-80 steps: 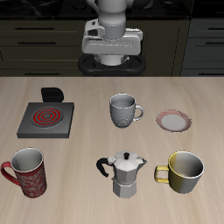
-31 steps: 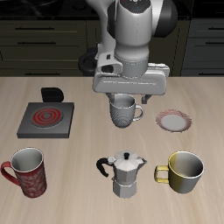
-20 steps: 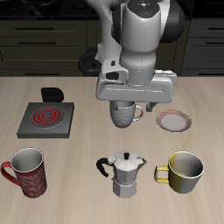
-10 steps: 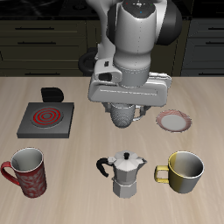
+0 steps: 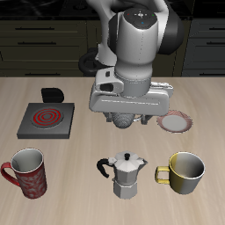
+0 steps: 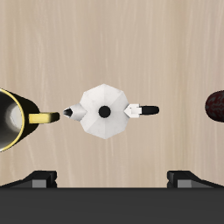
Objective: Place the moka pot on the stove
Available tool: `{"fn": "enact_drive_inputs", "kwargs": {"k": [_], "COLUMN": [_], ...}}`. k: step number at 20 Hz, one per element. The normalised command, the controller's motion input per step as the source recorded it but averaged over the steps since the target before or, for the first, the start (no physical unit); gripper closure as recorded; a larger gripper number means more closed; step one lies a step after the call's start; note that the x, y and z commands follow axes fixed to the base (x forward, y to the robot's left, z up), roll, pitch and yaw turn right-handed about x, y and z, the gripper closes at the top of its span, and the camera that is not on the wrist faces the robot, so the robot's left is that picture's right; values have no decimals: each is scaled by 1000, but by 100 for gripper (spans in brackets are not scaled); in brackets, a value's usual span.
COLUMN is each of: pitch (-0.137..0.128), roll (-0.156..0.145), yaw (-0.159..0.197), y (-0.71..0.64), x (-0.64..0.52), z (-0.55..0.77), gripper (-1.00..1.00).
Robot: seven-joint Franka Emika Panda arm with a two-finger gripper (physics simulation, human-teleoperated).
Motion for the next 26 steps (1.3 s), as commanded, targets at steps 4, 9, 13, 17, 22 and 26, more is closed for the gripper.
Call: {"fn": "enact_drive_inputs", "kwargs": {"k": [4, 9, 13, 17, 22, 26], "pitch": [18, 21, 23, 6, 10, 13], "roll": [48, 10, -3, -3, -11, -1], "yaw": [21, 2, 11, -3, 0, 17], "y": [71, 84, 8, -63, -78, 8], "x": [93, 37, 45, 44, 46, 65], "z": [-239, -222, -266, -137, -146, -184], "gripper": [-100, -100, -100, -100, -100, -100]}}
